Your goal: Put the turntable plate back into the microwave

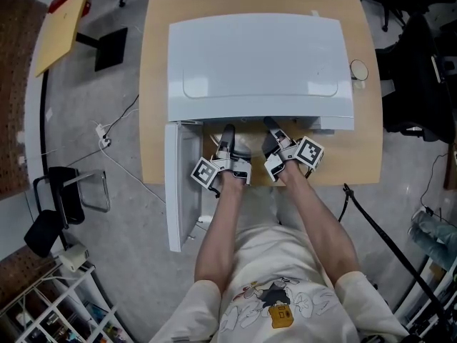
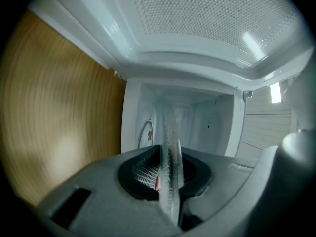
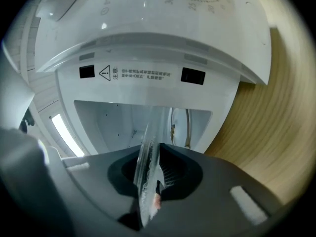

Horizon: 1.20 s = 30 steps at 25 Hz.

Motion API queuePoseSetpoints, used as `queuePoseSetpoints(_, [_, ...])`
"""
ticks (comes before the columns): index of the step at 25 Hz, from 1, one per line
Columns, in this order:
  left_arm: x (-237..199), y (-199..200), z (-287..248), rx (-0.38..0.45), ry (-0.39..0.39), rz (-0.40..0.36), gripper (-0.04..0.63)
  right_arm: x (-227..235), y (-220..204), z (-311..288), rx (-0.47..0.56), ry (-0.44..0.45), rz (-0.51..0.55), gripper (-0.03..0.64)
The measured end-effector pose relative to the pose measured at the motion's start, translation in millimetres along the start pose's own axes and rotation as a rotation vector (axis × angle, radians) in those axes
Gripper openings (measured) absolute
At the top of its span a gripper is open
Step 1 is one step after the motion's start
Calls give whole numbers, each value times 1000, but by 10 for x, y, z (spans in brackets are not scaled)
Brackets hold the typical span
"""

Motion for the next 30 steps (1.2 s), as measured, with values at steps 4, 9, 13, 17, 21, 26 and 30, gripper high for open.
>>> queuePoseSetpoints(4, [-31, 8, -25, -4, -16, 10, 29, 0, -73, 13, -47, 17, 25, 56])
queuePoseSetpoints(9, [-34, 14, -71, 2, -20, 22, 29, 1, -344, 49, -145, 35, 24, 100])
queuePoseSetpoints(13, [-22, -2, -52, -4, -16, 21, 29, 10, -448, 49, -142, 35, 13, 58])
queuePoseSetpoints(17, [-1, -27, -6, -21, -12, 15, 29, 23, -468, 50, -122, 24, -25, 46])
queuePoseSetpoints(21, [24, -54, 44, -40, -9, 10, 31, 15, -467, 41, -107, 42, -57, 43])
queuePoseSetpoints(26, [58, -84, 101, -62, -5, 6, 64, 41, -484, 65, -101, 35, -87, 41])
queuePoseSetpoints(30, [88, -104, 145, -80, -3, 3, 148, 62, -451, 47, -94, 34, -85, 40])
Point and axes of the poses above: the fingertips, and each gripper's own axes: z backward along the fingers, x to its right, y out of its top, the point moved 7 cm from there along z, backward along the fingers, and after that the axes turned 1 degree about -z, right-handed, at the moved point
